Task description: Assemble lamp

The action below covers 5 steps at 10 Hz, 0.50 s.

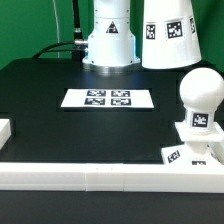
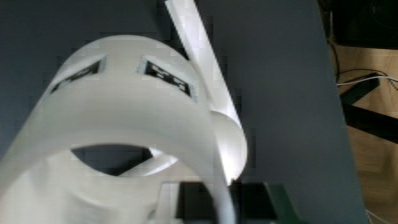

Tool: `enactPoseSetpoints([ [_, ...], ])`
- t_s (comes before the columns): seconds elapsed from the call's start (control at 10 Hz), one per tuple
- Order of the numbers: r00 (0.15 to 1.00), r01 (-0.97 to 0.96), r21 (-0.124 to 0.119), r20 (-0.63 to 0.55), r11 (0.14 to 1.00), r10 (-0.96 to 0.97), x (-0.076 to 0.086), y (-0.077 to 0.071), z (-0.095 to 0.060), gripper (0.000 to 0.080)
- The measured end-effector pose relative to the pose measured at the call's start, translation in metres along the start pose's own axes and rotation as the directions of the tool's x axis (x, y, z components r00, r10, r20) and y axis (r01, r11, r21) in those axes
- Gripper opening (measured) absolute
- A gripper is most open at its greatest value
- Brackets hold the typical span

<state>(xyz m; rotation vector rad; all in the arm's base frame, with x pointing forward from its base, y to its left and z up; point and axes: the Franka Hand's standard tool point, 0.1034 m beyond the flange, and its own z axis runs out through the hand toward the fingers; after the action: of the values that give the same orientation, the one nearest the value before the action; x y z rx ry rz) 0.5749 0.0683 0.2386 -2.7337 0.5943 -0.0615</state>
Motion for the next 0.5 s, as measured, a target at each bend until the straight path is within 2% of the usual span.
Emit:
enactPoseSetpoints([
  [0.2,1.000,0.016,0.001,-0.004,1.000,-0.016,0.003,-0.003,-0.001,0.0044],
  [0.3,1.000,0.022,0.010,-0.014,1.000,-0.022,0.014,-0.012,-0.003,0.0044],
  [0.4,0.999,0.041,0.022,-0.029,0.999,-0.040,0.028,-0.029,-0.003,0.0044],
  [0.5,0.998,0.058,0.024,-0.036,0.998,-0.057,0.039,-0.042,-0.003,0.0044],
])
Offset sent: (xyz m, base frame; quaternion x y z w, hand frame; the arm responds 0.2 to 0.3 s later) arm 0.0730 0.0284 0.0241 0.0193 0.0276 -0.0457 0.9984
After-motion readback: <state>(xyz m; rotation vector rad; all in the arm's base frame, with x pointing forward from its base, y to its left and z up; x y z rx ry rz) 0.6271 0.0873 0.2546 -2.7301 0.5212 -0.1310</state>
